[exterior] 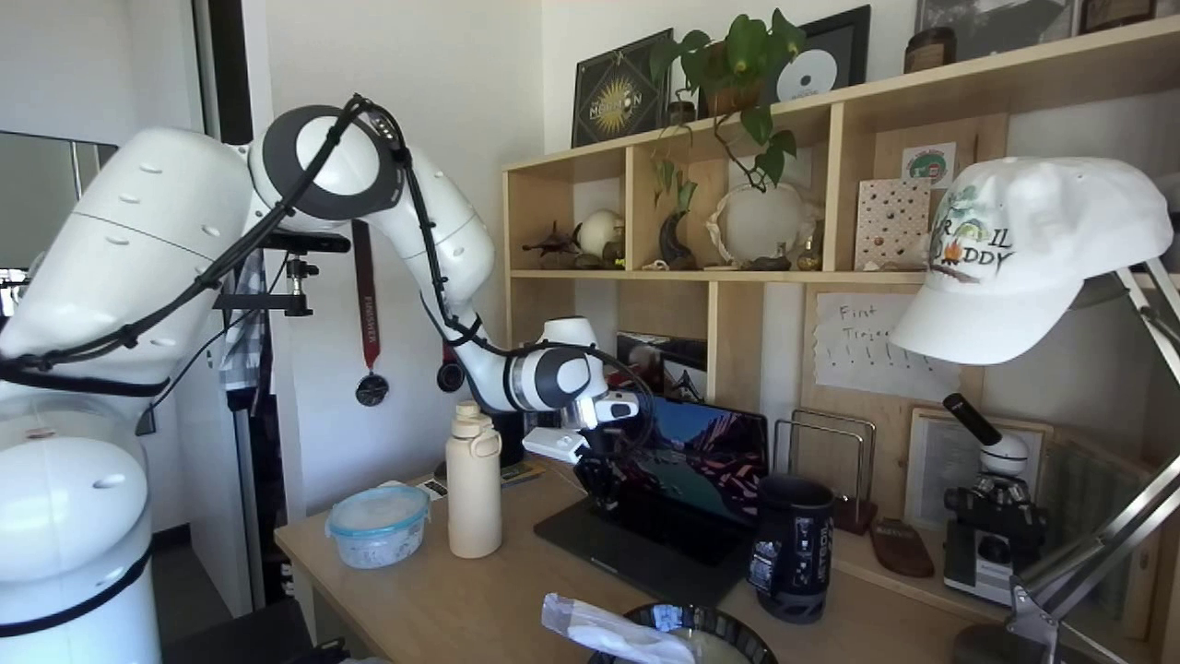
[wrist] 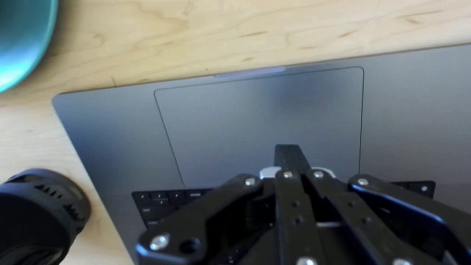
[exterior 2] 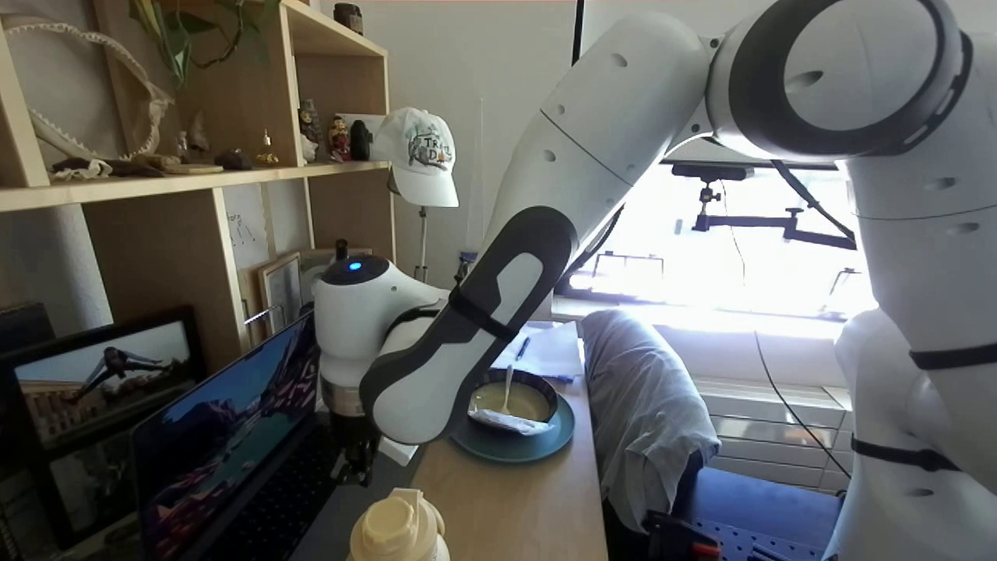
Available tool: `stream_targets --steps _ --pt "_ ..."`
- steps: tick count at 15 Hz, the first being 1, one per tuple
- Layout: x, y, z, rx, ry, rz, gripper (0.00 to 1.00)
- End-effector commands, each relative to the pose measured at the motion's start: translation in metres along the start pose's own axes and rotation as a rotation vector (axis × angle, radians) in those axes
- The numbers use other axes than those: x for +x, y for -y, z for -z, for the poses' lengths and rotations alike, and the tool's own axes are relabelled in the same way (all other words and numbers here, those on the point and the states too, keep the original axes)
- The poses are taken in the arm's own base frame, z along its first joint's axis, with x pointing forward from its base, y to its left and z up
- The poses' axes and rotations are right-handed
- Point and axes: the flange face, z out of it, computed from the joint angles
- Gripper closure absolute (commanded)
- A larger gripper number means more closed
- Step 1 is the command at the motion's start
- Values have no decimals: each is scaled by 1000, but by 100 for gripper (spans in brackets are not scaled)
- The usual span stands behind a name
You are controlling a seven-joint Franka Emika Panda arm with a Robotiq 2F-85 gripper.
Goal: Press a key on the laptop keyboard
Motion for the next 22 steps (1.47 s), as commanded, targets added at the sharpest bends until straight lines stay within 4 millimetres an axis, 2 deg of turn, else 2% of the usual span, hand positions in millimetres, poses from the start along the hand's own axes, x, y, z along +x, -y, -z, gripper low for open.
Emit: stream_targets --steps 1,5,14,18,19,20,22 --pt "3 -10 39 7 -40 -8 100" --pt "9 -18 68 25 -110 -20 100" --pt "26 -43 158 -6 -246 -5 100" --pt "36 -52 183 -13 -292 -34 100" --pt "39 -52 187 -15 -308 -39 74" --pt "41 -45 189 -25 -324 -31 73" --pt "45 -23 187 -14 -331 -7 60"
